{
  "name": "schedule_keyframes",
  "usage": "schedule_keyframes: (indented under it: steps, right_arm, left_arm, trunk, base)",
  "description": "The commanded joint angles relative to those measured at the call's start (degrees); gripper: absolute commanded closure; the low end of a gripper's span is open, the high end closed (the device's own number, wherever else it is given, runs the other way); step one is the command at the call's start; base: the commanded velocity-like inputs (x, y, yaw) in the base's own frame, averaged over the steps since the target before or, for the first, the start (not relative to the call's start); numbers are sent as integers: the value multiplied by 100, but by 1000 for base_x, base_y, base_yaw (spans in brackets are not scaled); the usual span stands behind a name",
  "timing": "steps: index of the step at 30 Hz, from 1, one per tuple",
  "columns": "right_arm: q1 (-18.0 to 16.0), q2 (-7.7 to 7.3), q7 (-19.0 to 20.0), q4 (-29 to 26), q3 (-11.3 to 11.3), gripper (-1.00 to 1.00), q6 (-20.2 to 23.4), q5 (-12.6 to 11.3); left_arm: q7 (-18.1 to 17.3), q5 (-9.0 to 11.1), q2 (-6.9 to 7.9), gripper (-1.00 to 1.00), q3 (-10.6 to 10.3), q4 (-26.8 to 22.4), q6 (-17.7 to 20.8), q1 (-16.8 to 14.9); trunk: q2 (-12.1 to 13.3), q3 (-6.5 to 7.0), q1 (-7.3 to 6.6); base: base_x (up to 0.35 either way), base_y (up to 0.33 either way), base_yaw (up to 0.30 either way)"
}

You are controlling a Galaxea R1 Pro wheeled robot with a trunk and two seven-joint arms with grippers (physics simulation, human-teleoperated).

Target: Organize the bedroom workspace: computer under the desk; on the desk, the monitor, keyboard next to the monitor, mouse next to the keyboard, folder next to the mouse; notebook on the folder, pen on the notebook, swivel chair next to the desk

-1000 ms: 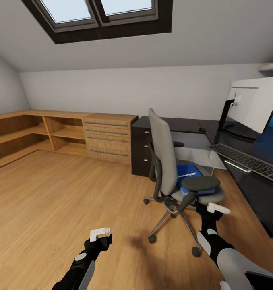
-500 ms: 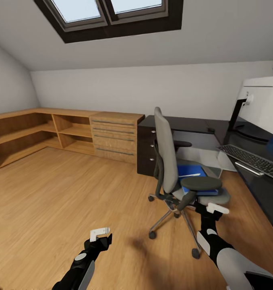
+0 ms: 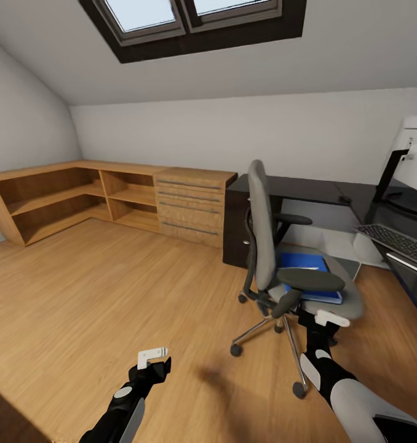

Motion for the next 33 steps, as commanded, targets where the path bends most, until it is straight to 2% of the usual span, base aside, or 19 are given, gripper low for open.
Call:
schedule_keyframes:
  steps: [1, 33]
  right_arm:
    - [-3, -2, 0, 4, 29, -100, -18, -25]
    - [-3, -15, 0, 34, 26, -100, -27, -33]
  left_arm:
    - [25, 58, -1, -100, -6, -8, 29, -2]
    - [65, 56, -5, -100, -6, -7, 29, -2]
  trunk:
    - [-2, -11, -1]
    - [-2, -170, -1]
  base:
    - [0, 0, 197]
    - [0, 0, 212]
